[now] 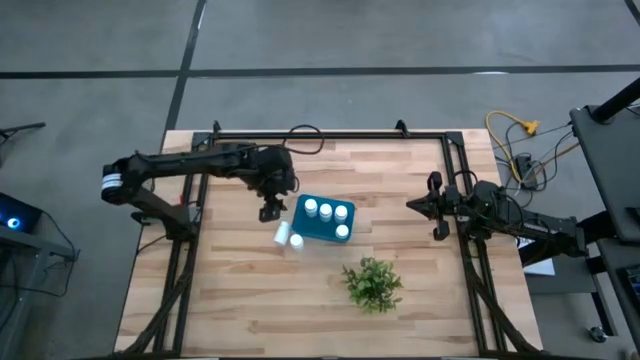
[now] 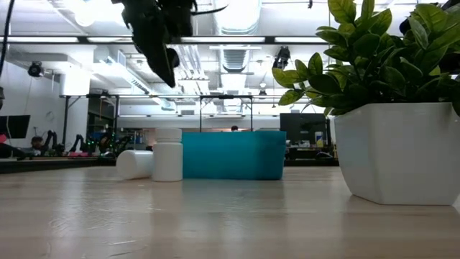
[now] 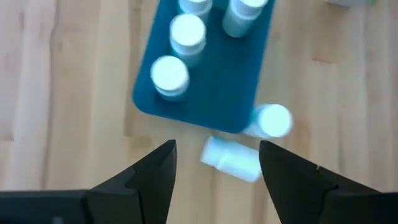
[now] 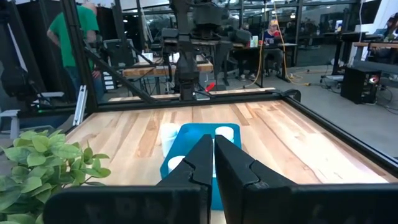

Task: Pick and place pill bottles into a basket
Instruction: Put the white pill bottle in the blue bin

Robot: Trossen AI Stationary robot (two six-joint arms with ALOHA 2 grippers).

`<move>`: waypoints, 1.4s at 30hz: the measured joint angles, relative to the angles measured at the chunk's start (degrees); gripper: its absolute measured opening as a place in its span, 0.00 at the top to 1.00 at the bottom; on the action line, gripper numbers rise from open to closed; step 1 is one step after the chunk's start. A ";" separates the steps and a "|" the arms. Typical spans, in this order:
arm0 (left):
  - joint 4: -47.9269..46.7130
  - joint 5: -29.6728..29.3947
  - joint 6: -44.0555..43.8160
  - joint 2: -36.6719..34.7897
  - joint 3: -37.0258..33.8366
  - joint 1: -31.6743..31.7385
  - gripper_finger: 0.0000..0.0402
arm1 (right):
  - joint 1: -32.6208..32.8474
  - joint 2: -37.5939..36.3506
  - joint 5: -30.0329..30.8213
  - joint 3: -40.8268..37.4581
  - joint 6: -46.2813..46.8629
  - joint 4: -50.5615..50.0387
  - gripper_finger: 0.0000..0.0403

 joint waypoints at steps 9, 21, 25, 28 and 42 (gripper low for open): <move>-0.40 0.03 -11.67 -1.72 -2.92 -5.45 0.47 | -0.02 0.00 0.02 0.00 0.00 0.00 0.98; -0.95 -0.53 -34.61 -1.47 -7.06 -6.73 0.47 | 0.00 0.02 0.02 0.00 0.00 -0.02 0.98; -0.34 -2.76 -41.74 -1.44 -7.08 -7.44 0.47 | 0.00 0.02 0.02 0.01 0.00 -0.02 0.98; -0.76 -4.75 -45.23 -0.97 -7.12 -7.98 0.48 | 0.00 0.02 0.01 0.01 0.00 -0.02 0.98; -2.48 -2.16 -45.09 6.95 -9.55 -10.20 0.47 | 0.00 0.02 0.00 0.01 0.00 -0.02 0.98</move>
